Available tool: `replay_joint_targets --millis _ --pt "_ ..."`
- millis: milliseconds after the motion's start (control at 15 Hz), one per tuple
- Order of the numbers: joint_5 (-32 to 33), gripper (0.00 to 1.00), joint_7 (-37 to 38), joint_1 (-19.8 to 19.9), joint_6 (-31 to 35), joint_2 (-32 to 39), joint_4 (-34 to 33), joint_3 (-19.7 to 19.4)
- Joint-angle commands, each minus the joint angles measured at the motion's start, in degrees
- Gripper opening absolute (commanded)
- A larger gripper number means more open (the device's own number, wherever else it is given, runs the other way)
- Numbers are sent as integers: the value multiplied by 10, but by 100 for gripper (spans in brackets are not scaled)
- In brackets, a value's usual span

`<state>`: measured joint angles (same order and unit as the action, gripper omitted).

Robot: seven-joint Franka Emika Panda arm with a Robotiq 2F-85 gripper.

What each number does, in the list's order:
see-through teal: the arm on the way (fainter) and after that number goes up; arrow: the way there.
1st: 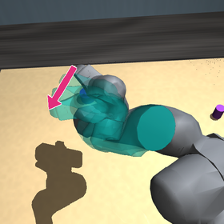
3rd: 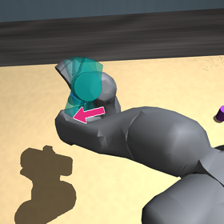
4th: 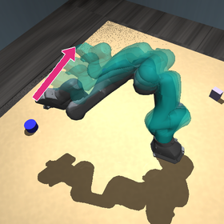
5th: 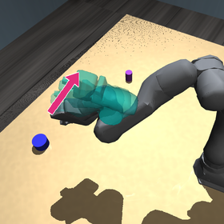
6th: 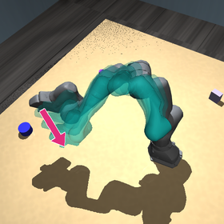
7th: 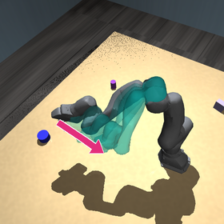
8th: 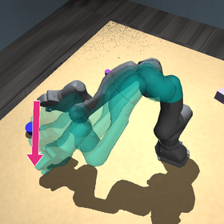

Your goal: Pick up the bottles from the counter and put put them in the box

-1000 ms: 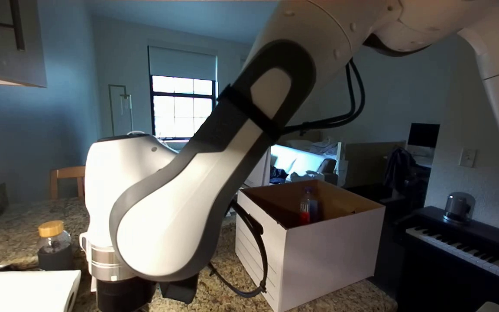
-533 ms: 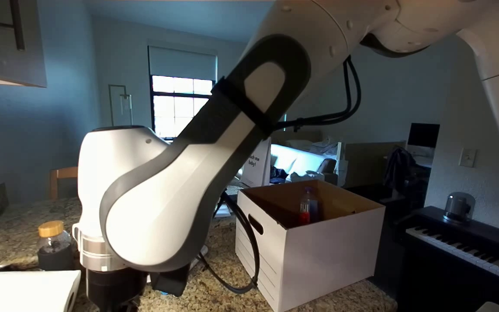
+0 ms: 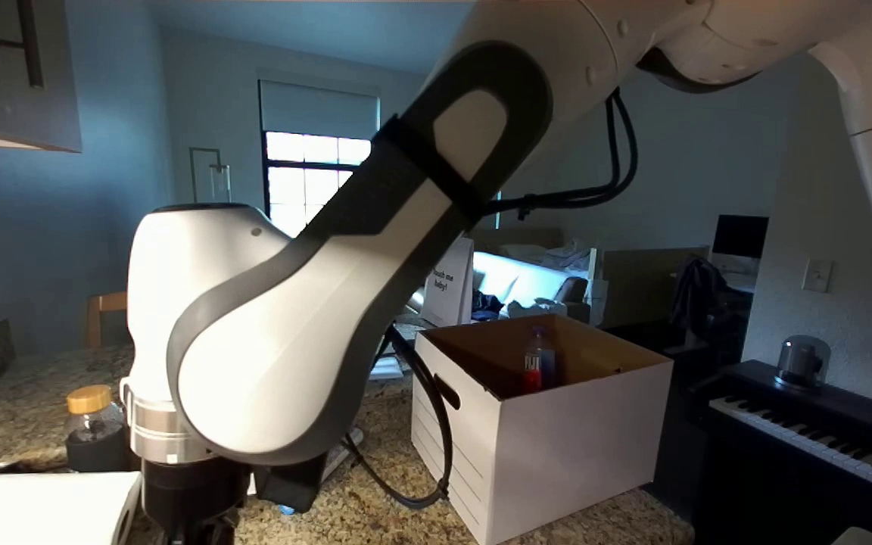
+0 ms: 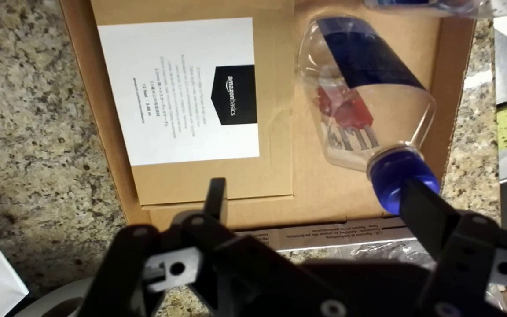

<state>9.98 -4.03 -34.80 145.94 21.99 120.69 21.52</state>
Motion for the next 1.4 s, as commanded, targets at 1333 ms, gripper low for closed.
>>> replay_joint_targets --millis 1333 --pt "-16 100 13 24 -47 -126 112 34"
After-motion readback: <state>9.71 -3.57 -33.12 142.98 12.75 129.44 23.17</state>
